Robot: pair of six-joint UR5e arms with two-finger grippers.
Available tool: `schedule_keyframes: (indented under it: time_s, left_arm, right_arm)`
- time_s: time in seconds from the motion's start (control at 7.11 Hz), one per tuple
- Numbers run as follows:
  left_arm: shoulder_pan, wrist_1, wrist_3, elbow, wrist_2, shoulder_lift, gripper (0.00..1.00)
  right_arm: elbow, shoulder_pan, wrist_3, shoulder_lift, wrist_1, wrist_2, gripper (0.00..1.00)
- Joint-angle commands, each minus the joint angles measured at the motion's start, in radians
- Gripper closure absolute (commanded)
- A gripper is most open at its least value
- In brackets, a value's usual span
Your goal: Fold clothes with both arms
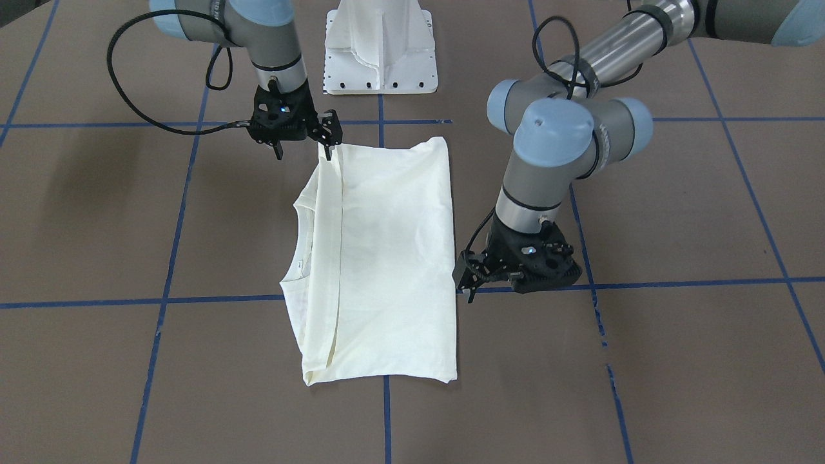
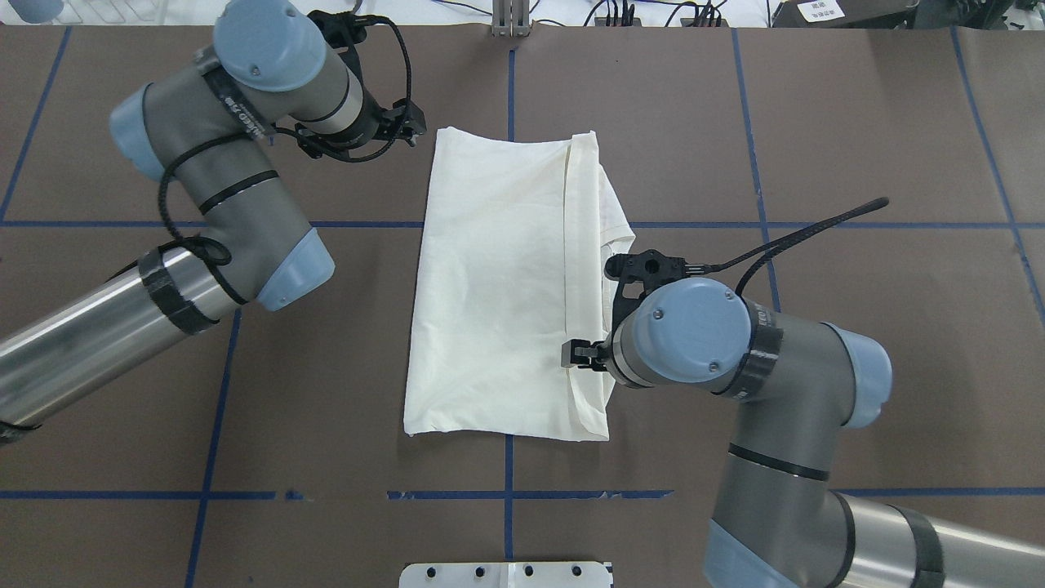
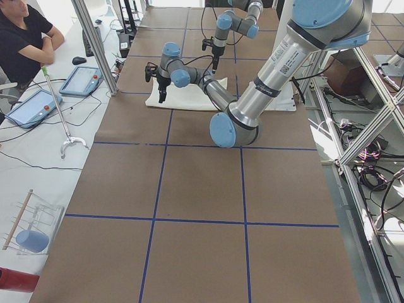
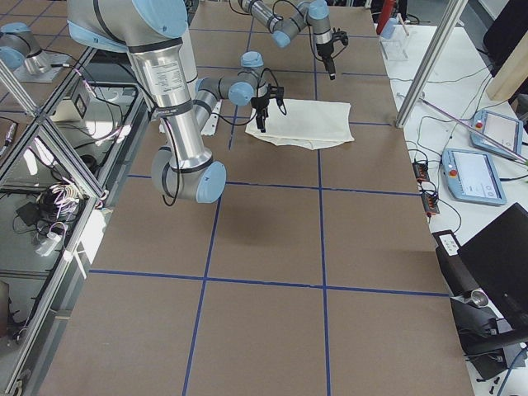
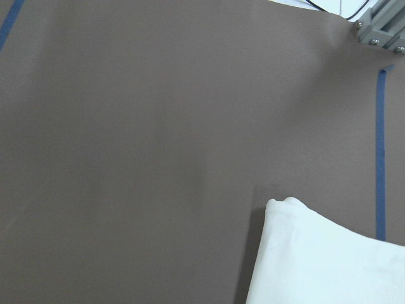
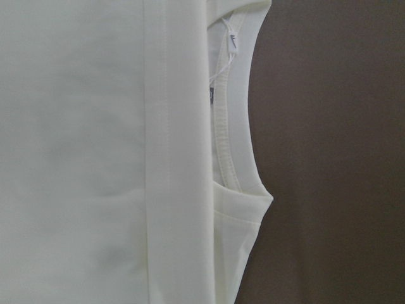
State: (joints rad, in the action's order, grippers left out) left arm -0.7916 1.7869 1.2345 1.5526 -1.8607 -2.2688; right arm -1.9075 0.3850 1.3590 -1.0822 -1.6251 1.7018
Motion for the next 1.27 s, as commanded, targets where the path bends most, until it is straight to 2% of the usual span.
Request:
schedule_keyframes:
  time_s: [0.0, 0.42, 1.13]
  left_arm:
    - [0.0, -0.087, -0.013, 0.231, -0.089, 0.101, 0.0]
    - [0.006, -0.084, -0.01, 0.238, -0.095, 0.106, 0.0]
    - [0.014, -0.069, -0.001, 0.225, -0.094, 0.106, 0.0]
  right_arm:
    - [0.138, -0.021, -0.012, 0.091, -0.027, 0.076, 0.0]
    - [0.176, -0.029, -0.043, 0.091, -0.047, 0.156, 0.0]
    - [0.173, -0.006, -0.116, 0.087, -0.16, 0.16, 0.0]
